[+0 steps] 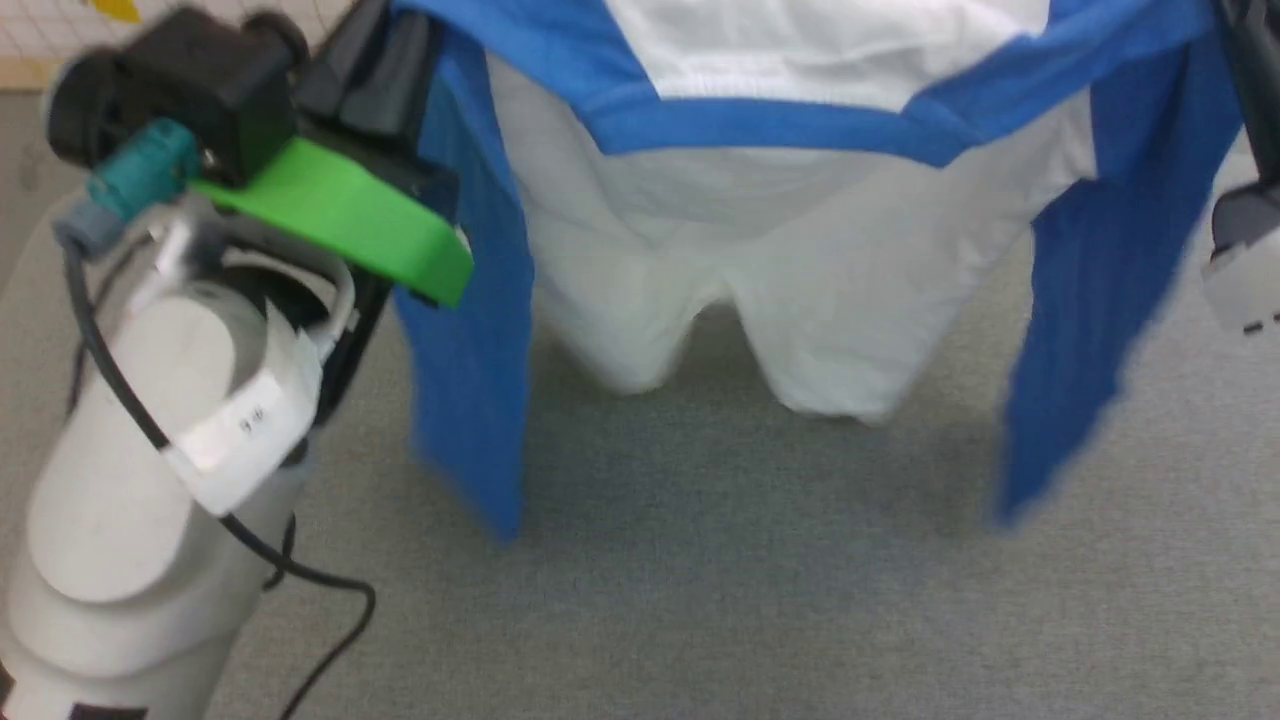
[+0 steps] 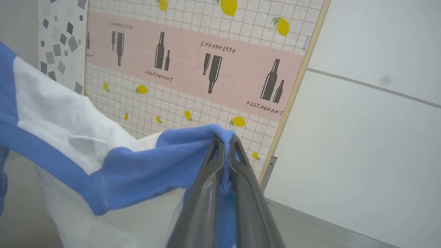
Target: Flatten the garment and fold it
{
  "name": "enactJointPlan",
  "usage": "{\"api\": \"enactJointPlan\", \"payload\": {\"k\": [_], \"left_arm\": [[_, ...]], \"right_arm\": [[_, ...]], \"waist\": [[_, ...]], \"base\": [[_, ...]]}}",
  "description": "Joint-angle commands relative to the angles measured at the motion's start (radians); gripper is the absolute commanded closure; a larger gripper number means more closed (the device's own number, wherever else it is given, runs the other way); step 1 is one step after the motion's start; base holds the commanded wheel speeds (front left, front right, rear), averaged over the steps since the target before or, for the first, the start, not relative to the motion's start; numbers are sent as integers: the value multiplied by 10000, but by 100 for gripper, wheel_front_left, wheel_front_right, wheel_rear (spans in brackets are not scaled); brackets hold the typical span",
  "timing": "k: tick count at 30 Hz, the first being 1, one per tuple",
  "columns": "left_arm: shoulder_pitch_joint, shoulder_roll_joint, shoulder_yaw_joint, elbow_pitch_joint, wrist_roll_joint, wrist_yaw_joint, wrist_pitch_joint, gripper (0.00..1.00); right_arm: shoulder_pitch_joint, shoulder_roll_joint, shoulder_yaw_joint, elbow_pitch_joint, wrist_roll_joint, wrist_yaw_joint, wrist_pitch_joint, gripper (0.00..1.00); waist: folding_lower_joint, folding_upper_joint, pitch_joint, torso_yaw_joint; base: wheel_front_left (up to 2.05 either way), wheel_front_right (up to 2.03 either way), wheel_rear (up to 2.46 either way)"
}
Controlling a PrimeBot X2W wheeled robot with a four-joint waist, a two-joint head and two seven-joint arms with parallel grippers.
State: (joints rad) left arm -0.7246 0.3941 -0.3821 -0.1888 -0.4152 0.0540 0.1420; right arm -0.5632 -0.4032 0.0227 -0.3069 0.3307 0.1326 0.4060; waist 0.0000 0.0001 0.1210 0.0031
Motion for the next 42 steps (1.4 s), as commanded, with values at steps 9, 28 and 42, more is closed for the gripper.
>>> {"api": "enactJointPlan", "payload": {"k": [9,28,42], "left_arm": [[-1472,125,10,-223,-378,-33,1450,100],[-4726,-363,-187,2604,-94,499,3106,100],[-8552,-1051,-291,5281,1860,1163,-654,100]], "right_arm": [[-1490,-124,422,14,297,-19,940,100],[-5672,-362,1890,3173,-125,-19,1628,100],[-9838,-597,2995,6609,-1682,-19,-799,100]], "waist": [[0,-1,-747,-309],[0,-1,1954,-833],[0,-1,5068,-606]], "base": [[0,0,0],[0,0,0],[0,0,0]]}}
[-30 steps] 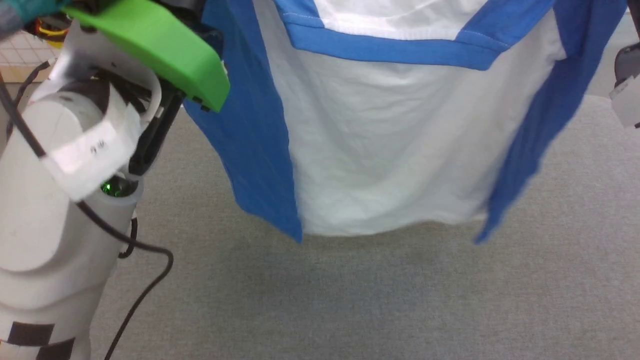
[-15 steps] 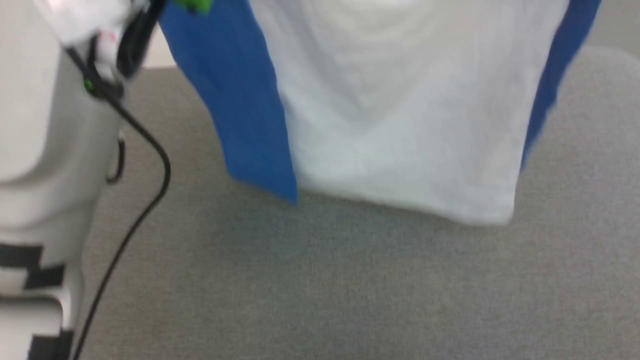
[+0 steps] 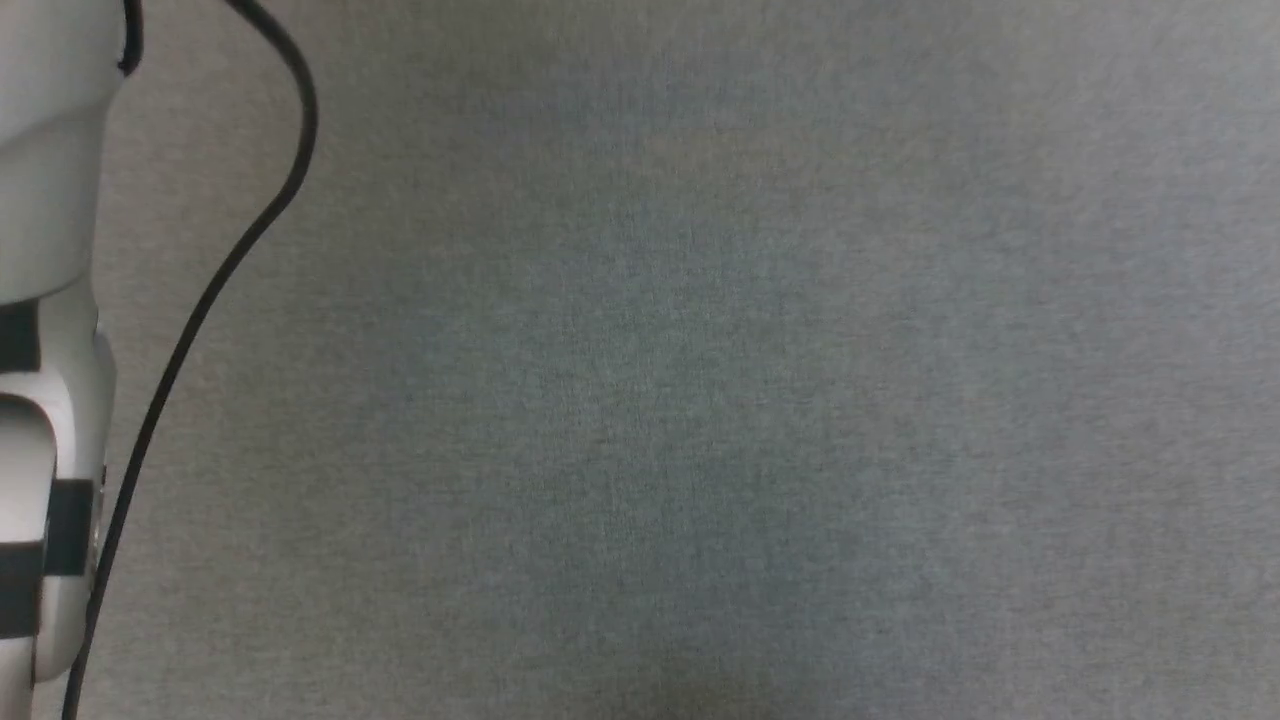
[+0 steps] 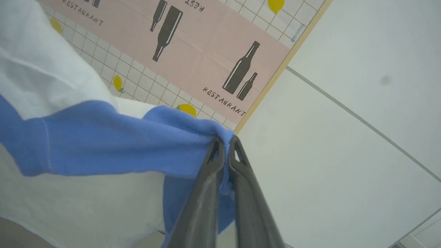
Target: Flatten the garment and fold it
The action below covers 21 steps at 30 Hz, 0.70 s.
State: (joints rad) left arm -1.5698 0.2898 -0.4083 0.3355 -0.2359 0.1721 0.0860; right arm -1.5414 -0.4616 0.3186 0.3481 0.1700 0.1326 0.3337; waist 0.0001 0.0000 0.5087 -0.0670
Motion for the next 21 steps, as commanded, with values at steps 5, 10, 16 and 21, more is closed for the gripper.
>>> {"api": "enactJointPlan", "payload": {"k": [5,10,16,21], "left_arm": [[149,142,-297,494,269,-379,-1752,100],[863,296,-361,861,49,-609,-2293,100],[1908,585,-693,-16,-41,-897,-2380,100],[3753,1015,-1057,-1722,-149,-799,-1927,100]], "right_arm": [[122,-138,617,675,-162,-19,-802,100],[812,-441,1398,608,540,-19,-1237,100],[1998,-1237,1559,-502,1735,-19,-1478,100],[3780,-1927,1009,-1882,2452,-19,-1414,100]], "waist": [[-1,0,1950,124],[-1,0,2306,151],[-1,0,2377,208],[-1,0,1976,289]], "base": [[0,0,0],[0,0,0],[0,0,0],[0,0,0]]}}
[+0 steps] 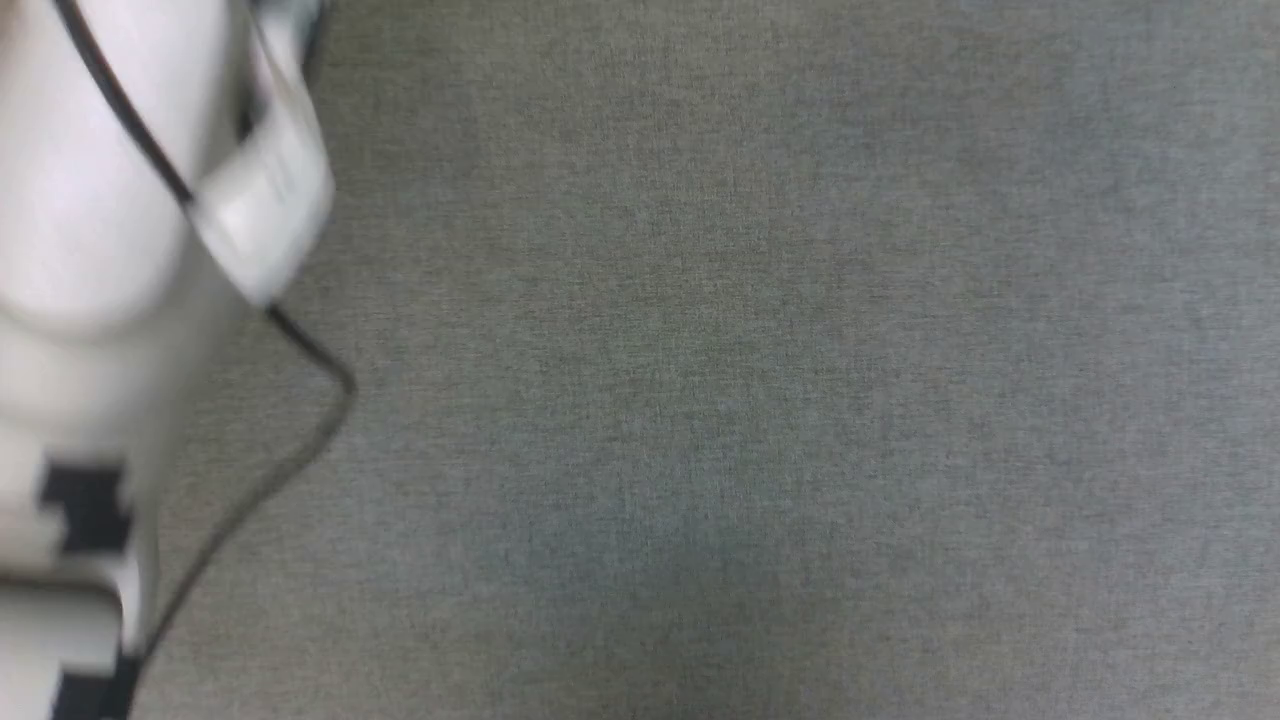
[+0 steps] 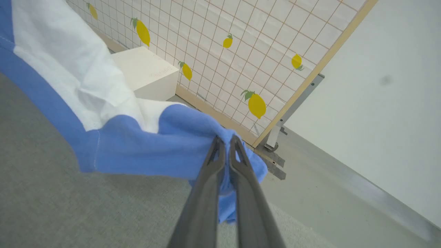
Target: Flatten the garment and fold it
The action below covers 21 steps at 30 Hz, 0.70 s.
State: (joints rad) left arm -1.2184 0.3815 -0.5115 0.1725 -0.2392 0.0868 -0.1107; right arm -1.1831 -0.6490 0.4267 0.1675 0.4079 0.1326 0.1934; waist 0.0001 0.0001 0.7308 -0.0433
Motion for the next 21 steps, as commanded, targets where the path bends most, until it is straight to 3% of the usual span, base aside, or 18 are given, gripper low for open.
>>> {"api": "enactJointPlan", "payload": {"k": [1,7,11,15,21], "left_arm": [[779,221,-98,-544,-165,142,216,100],[3807,952,-370,-2873,-428,919,1205,100],[5623,1387,-635,-3866,-442,1468,1643,100],[7236,1471,-965,-4330,-692,1934,1907,100],[8848,1499,-1693,-4330,-1261,2025,2661,100]], "right_arm": [[713,-172,-271,-408,203,-19,56,100],[3662,-239,-1768,-2082,379,-19,410,100],[5633,255,-2731,-2935,197,-19,592,100],[7526,904,-3430,-3536,-99,-19,712,100],[9721,1796,-4066,-4074,-388,-19,898,100]], "waist": [[-1,-1,-381,72],[-1,-1,-1086,25],[-1,-1,-1600,-24],[-1,-1,-2237,7],[-1,-1,-3093,126]], "base": [[0,0,0],[0,0,0],[0,0,0],[0,0,0],[0,0,0]]}}
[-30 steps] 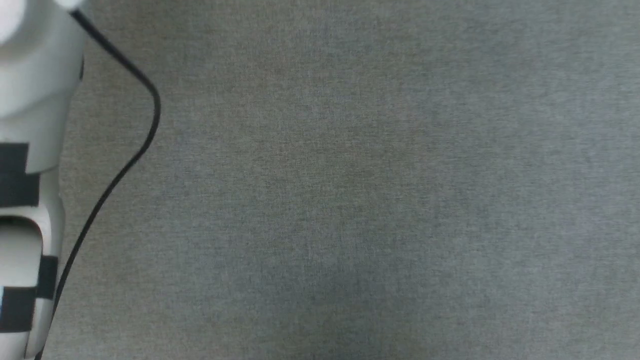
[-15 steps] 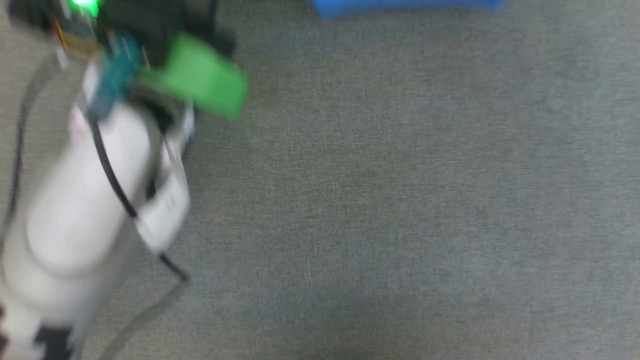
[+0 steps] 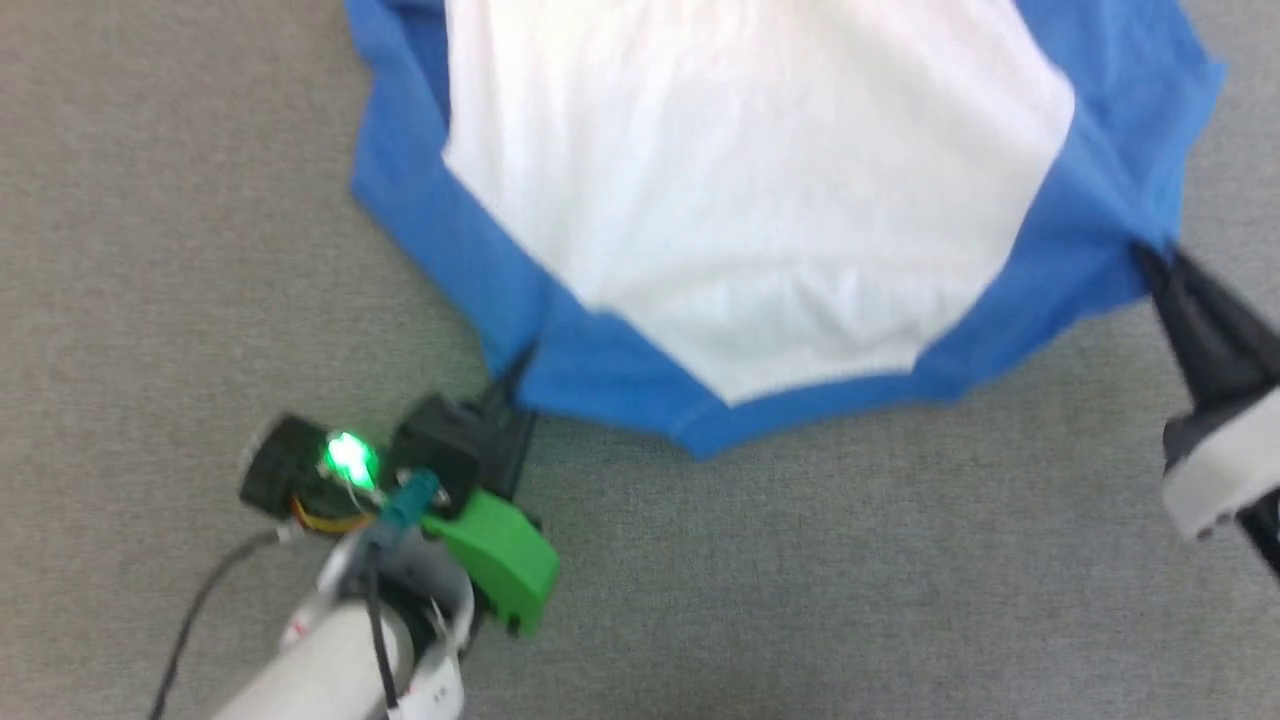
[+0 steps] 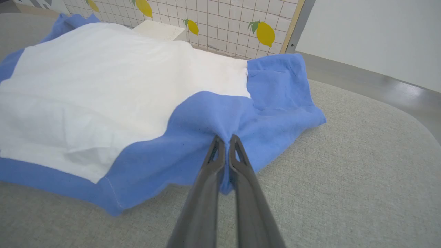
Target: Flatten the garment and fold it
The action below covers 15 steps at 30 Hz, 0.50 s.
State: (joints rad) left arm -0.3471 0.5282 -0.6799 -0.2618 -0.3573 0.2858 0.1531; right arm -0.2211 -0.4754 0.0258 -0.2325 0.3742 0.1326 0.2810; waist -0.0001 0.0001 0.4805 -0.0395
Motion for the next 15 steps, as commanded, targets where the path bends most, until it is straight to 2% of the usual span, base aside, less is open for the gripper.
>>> {"api": "enactJointPlan", "payload": {"k": [1,8,15], "left_arm": [[335,38,-99,46,-201,21,139,100],[1658,221,-596,413,-1180,-140,1023,100],[2565,312,-744,643,-1904,-139,1327,100]], "right_arm": [[367,171,-128,-125,-77,-19,61,100],[2118,886,-458,-429,-370,-19,473,100],[3464,1423,-852,-358,-491,-19,750,100]], "waist": [[1,-1,-697,102],[1,-1,-1509,171],[1,-1,-2138,276]], "base": [[0,0,0],[0,0,0],[0,0,0]]}}
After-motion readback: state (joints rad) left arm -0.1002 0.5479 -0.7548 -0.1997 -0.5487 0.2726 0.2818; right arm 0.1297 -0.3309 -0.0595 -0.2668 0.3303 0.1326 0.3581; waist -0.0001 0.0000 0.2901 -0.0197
